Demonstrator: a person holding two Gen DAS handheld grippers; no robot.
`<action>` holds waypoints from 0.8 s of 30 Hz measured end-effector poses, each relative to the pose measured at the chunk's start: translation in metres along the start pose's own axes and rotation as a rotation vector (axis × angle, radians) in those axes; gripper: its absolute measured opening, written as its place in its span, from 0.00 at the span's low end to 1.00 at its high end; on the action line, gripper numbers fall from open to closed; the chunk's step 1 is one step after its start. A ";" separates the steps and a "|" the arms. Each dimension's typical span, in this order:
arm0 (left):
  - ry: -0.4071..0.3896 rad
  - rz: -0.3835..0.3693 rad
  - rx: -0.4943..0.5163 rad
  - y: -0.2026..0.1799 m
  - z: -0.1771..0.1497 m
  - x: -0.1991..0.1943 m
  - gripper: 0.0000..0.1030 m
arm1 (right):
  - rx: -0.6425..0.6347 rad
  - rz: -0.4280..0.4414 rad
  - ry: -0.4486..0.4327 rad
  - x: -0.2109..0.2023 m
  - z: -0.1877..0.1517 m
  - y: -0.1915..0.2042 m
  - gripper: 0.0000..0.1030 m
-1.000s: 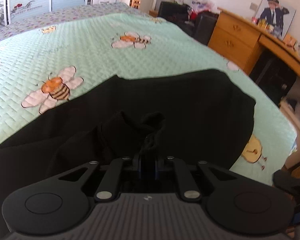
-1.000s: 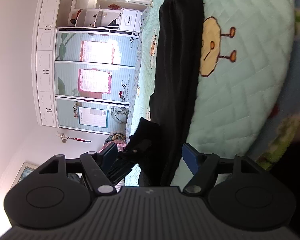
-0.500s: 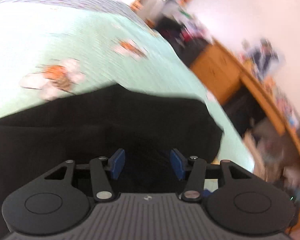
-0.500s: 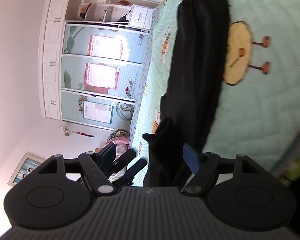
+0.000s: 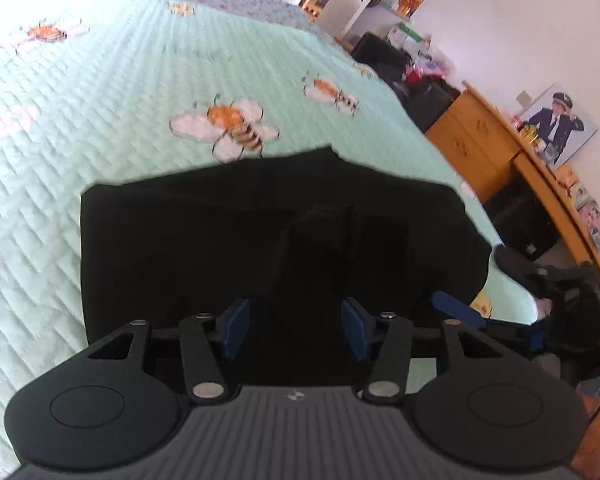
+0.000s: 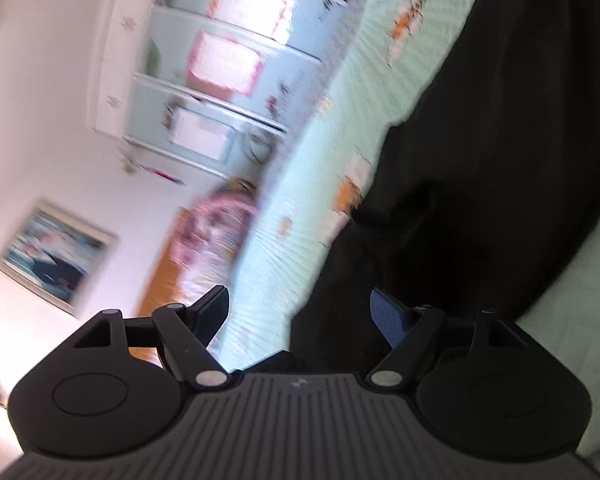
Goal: Fold clothes
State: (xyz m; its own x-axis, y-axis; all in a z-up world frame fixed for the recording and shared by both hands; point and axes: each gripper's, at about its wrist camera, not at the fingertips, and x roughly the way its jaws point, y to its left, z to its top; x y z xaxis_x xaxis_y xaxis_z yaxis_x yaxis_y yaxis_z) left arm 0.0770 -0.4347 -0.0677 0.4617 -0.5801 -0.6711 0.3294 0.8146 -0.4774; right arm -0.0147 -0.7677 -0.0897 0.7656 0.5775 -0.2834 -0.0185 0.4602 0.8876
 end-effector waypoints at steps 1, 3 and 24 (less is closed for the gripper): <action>0.001 0.001 -0.015 0.004 -0.002 0.001 0.52 | -0.031 -0.049 0.001 0.002 -0.002 0.001 0.77; 0.004 0.002 -0.030 0.009 -0.005 0.001 0.52 | -0.095 -0.109 -0.006 0.006 -0.004 0.001 0.77; -0.014 -0.012 -0.116 0.036 -0.009 -0.018 0.58 | -0.172 -0.203 -0.080 -0.002 -0.003 0.017 0.05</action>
State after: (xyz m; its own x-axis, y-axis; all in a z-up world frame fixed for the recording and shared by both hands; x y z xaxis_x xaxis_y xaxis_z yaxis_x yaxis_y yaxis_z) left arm 0.0733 -0.3949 -0.0780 0.4704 -0.5887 -0.6574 0.2377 0.8019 -0.5481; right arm -0.0188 -0.7590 -0.0755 0.8131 0.4098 -0.4135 0.0367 0.6728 0.7389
